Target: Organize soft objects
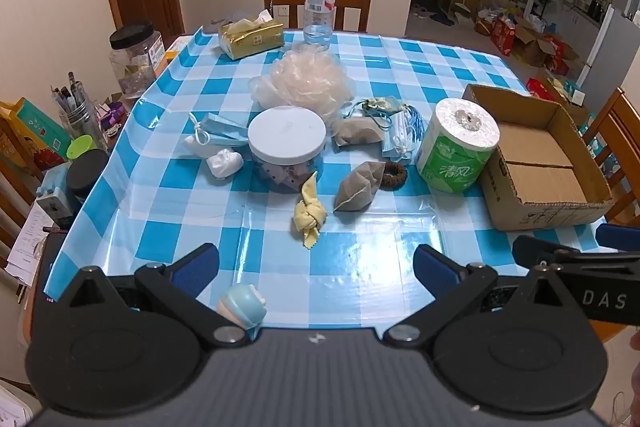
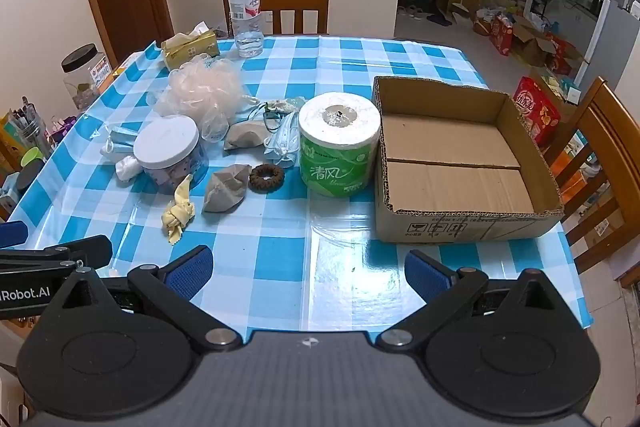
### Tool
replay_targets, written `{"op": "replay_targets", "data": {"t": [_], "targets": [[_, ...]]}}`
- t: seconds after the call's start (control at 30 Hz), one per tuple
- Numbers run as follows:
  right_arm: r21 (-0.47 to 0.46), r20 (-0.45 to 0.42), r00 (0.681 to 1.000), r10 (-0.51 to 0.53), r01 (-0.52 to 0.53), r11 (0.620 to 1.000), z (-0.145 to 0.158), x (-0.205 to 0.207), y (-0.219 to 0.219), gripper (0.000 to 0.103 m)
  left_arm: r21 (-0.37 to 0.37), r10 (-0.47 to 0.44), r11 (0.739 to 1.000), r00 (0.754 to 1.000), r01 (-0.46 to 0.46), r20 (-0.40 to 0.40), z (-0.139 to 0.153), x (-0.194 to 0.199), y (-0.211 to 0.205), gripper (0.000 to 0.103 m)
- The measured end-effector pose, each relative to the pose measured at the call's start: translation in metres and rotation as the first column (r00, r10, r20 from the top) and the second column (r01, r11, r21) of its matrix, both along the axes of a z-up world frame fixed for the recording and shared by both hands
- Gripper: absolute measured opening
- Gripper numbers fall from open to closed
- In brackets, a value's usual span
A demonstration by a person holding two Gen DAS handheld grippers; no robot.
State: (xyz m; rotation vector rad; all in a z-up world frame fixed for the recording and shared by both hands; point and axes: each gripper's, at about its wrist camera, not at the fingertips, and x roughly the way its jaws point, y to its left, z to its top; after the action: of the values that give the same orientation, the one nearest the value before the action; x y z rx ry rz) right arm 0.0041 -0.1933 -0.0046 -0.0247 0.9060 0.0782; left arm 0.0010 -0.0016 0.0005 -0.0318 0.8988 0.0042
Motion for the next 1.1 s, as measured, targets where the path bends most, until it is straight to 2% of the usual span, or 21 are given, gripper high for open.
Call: {"op": "replay_targets", "data": {"t": [1.1], "targets": [[0.003, 0.001, 1.000, -0.019, 0.019, 1.000, 0.0012, -0.0008, 0.0008, 0.103, -0.002, 0.000, 1.000, 1.000, 0.000, 0.001, -0.0004, -0.0002, 0.0003, 0.102]]}}
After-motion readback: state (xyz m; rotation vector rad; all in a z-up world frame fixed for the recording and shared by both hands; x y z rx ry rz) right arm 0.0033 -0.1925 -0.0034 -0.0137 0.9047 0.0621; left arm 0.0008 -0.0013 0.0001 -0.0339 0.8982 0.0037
